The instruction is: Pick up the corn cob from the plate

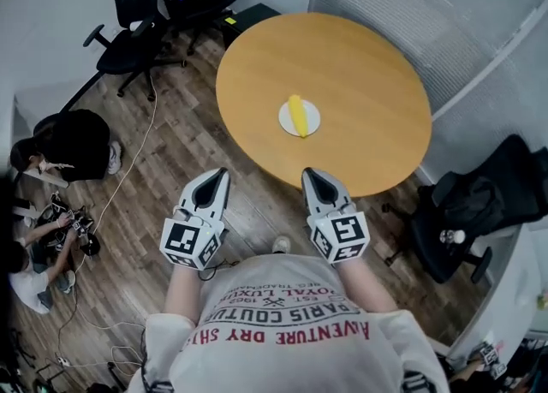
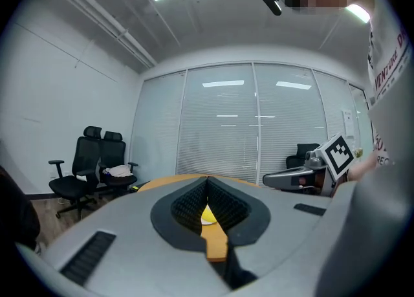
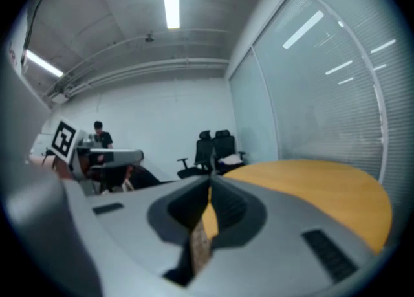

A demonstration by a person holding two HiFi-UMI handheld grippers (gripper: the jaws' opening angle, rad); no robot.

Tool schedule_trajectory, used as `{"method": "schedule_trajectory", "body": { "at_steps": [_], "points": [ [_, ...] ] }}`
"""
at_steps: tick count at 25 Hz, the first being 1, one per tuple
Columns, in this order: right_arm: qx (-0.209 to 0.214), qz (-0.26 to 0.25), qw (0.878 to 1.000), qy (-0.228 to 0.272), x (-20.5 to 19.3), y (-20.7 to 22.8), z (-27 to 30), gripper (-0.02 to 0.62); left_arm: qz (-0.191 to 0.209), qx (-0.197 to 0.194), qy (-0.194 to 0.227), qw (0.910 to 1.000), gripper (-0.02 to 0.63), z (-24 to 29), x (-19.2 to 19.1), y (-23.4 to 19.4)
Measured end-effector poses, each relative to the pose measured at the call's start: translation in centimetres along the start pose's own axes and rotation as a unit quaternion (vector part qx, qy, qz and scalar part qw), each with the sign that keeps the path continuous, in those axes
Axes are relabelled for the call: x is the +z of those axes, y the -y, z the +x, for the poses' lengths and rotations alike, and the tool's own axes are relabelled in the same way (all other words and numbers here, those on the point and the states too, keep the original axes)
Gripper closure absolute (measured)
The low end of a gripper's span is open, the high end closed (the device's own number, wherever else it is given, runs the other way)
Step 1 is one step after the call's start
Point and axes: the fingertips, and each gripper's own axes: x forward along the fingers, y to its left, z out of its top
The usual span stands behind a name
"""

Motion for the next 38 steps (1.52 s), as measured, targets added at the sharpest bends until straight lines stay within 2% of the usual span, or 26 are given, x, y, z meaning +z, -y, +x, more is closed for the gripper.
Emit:
{"method": "schedule_trajectory", "body": {
  "at_steps": [8,16,24,30,38],
  "points": [
    [-0.017,-0.007,1.000,-0.014,1.8,7.0,3.1,0.566,0.005,-0.030,-0.006,0.9995,0.571,9.2,0.9,0.4],
    [-0.068,0.015,0.997,-0.032,1.2,11.2,6.7,0.566,-0.007,-0.080,-0.025,0.9964,0.571,15.8,-0.5,-1.1],
    [-0.135,0.047,0.988,-0.053,0.8,14.4,12.1,0.566,-0.010,-0.149,-0.043,0.9879,0.571,23.6,-0.2,-5.5],
    [-0.159,0.078,0.977,-0.120,-2.3,15.8,16.4,0.566,-0.014,-0.191,-0.060,0.9796,0.571,28.7,-0.7,-9.1],
    [-0.170,0.094,0.957,-0.216,-8.6,16.3,20.8,0.563,-0.031,-0.236,-0.099,0.9662,0.571,32.1,-4.6,-12.0]
  ]
}}
